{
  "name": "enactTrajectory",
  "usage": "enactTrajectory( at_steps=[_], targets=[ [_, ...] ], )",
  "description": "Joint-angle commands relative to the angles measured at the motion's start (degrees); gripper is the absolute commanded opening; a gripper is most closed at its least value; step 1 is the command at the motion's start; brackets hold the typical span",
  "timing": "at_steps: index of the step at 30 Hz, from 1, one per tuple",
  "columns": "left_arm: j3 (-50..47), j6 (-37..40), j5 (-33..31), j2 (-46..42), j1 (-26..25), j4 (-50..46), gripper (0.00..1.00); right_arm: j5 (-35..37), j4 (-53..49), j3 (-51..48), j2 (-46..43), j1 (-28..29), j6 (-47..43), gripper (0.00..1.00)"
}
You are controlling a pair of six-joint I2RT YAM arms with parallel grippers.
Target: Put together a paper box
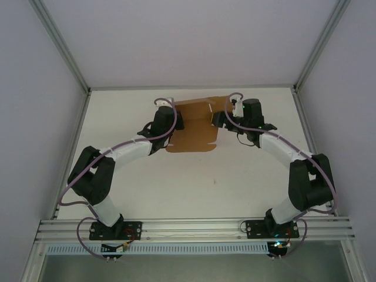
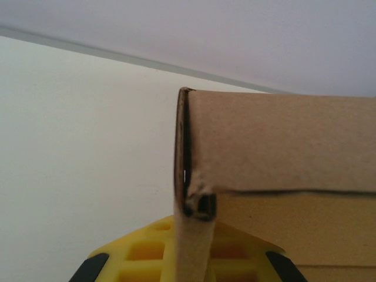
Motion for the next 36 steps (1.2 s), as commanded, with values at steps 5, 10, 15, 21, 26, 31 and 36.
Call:
enactTrajectory(
  at_steps=[5, 10, 15, 21, 26, 31, 36],
  targets=[
    [0.9, -2.1, -1.7, 0.1, -1.9, 7.5, 0.0, 0.8, 10.3, -1.9, 1.3, 2.5, 9.7, 0.7],
    [0.1, -3.9, -4.4, 0.4, -2.0, 8.1, 0.0, 4.6, 11.9, -3.6, -0.8, 2.5, 11.8, 0.71],
    [-0.4, -4.7, -6.2, 0.2, -2.0, 8.3, 0.0, 3.6, 10.3, -3.1, -2.3, 2.2, 12.2, 0.69],
    [-1.5, -5.5, -5.9, 0.0, -2.0, 10.5, 0.0, -3.8, 16.1, -4.4, -0.2, 2.3, 18.0, 0.56],
    [-1.5, -5.0, -4.7, 0.1, -2.0, 11.1, 0.0, -8.7, 20.8, -4.2, 1.5, 2.3, 20.8, 0.44],
    [-1.7, -3.8, -4.6, 0.5, -2.0, 11.7, 0.0, -10.1, 21.8, -4.2, 2.4, 2.3, 22.1, 0.31],
    [-1.4, -3.4, -4.8, 0.6, -2.0, 11.4, 0.0, -9.0, 21.1, -4.6, 1.8, 2.3, 21.6, 0.2]
  ],
)
